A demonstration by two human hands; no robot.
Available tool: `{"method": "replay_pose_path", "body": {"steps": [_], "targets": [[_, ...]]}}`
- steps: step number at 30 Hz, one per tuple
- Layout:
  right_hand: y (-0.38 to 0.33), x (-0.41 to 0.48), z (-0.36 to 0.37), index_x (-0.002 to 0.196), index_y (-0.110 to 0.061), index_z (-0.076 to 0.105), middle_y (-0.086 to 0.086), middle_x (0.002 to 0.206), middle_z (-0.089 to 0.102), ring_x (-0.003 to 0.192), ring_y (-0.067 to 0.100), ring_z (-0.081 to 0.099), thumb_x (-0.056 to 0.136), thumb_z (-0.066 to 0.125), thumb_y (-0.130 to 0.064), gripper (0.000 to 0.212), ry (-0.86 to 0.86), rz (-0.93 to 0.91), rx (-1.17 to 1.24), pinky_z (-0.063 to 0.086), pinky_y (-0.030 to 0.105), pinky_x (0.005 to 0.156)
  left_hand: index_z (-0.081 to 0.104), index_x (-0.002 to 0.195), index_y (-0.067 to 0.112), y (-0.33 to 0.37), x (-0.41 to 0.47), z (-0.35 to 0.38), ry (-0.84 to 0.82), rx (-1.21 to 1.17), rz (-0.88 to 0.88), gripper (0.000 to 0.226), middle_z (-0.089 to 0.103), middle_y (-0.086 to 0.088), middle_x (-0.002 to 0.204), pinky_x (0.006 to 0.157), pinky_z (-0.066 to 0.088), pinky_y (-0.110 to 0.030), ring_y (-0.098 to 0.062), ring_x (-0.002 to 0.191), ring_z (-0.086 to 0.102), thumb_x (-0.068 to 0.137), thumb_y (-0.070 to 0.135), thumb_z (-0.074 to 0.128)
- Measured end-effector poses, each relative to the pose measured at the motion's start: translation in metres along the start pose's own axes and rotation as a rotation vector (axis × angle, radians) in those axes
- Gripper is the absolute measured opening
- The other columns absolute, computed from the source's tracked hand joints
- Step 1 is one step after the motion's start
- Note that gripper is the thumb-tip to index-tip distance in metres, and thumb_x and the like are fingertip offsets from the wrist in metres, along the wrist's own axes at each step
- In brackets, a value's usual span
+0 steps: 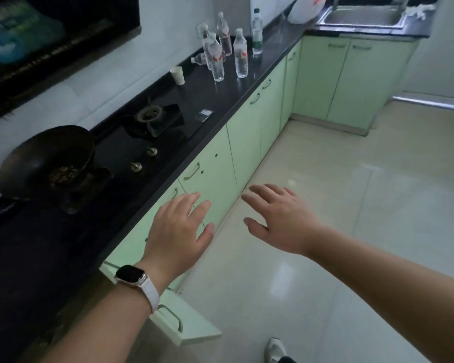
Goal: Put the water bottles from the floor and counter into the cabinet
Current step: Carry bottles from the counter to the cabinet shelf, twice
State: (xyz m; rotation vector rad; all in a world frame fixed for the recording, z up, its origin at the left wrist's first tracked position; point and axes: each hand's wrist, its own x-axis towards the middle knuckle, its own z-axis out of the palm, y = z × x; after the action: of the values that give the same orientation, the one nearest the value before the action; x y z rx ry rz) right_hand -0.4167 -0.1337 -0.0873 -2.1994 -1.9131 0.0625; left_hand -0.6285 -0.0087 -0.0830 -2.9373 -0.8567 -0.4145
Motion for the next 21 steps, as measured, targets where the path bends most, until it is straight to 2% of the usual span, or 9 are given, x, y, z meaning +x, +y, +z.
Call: {"method": "replay_pose_path", "body": {"steps": [12, 21], "targets": [[0.074, 0.022, -0.042, 0.131, -0.021, 0.056, 0.005, 0.133, 0.057, 0.122, 0.029, 0.053, 0.091, 0.035, -0.055, 0.057, 0.044, 0.128, -0.112, 0.042, 0.041, 0.099, 0.067, 0.121, 0.013, 0.022, 0.113, 0.027, 0.086, -0.058, 0.137, 0.047, 0.063, -0.012, 0.127, 0.096, 0.045, -0.048, -0.033, 0.118, 0.057, 0.089, 0.042, 0.048], [0.138, 0.109, -0.038, 0.127, -0.02, 0.059, 0.007, 0.13, 0.059, 0.117, 0.031, 0.056, 0.091, 0.039, -0.055, 0.054, 0.041, 0.216, -0.189, 0.045, 0.042, 0.097, 0.064, 0.125, 0.016, -0.002, 0.234, 0.081, 0.069, -0.15, 0.172, 0.05, 0.063, -0.011, 0.127, 0.097, 0.045, -0.049, -0.032, 0.119, 0.057, 0.088, 0.043, 0.047]]}}
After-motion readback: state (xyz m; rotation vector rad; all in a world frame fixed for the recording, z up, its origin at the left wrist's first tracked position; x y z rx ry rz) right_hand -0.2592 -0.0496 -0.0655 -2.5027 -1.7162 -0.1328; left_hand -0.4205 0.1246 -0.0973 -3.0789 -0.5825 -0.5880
